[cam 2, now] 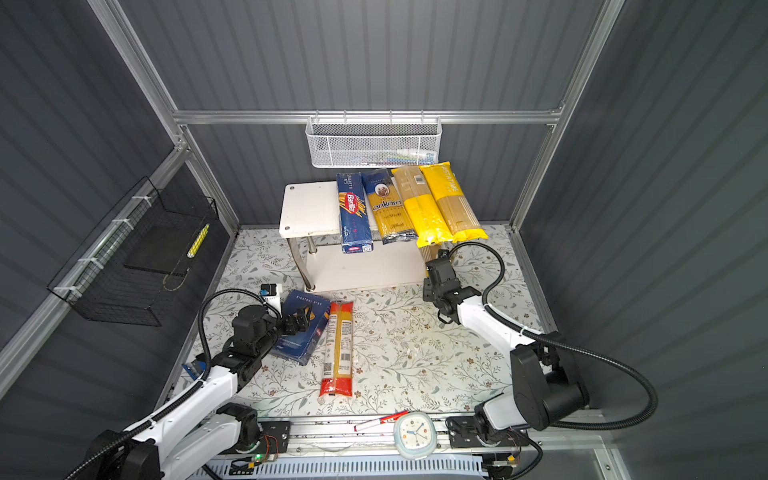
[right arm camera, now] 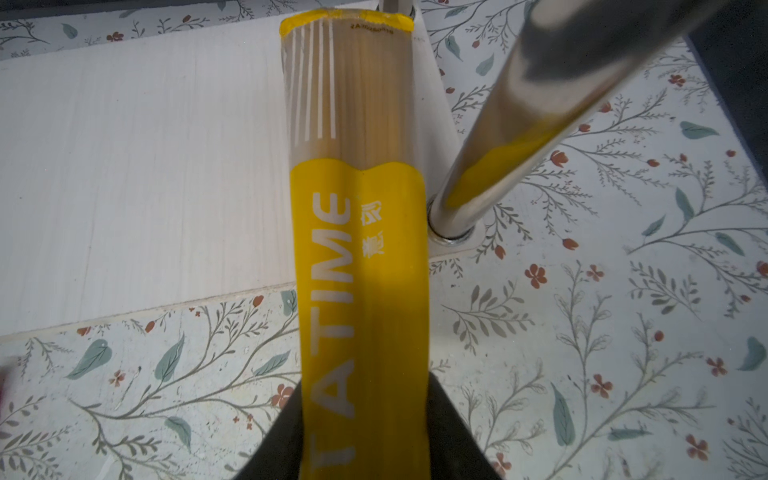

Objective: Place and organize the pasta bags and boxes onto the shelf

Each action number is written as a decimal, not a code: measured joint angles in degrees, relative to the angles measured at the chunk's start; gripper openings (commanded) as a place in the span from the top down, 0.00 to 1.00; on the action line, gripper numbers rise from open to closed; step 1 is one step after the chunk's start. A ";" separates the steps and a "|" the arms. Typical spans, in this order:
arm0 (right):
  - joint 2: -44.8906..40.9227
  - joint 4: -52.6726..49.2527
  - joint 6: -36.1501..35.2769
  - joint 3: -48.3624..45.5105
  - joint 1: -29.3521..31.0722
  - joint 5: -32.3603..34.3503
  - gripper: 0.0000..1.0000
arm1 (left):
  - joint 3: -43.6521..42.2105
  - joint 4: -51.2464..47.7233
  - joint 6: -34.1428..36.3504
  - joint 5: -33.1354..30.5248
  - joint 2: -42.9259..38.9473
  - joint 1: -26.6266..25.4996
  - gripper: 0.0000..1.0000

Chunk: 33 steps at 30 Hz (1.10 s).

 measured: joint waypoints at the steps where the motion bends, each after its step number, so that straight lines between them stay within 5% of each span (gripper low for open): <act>1: 0.79 0.24 -0.02 0.66 -0.11 -0.04 0.93 | 0.00 -0.02 -0.02 0.00 -0.02 0.00 0.00; 8: 3.26 0.87 -0.22 2.62 -0.74 -0.50 0.85 | 0.00 -0.02 0.00 0.00 -0.02 0.00 0.00; 11: 3.69 1.01 -0.02 2.71 -1.05 -0.96 0.74 | 0.00 -0.02 0.00 0.00 -0.02 0.00 0.00; 15: 3.91 2.08 0.81 2.71 -1.27 -1.29 0.47 | 0.00 -0.02 -0.02 0.00 -0.02 0.00 0.00; 22: 3.69 4.11 2.08 2.71 -1.68 -1.73 0.20 | 0.02 -0.13 0.00 0.00 -0.85 0.00 0.00; 33: -11.17 2.38 6.93 -5.60 -0.79 -4.17 0.04 | 0.00 -0.98 -0.02 -0.87 -2.45 0.00 0.00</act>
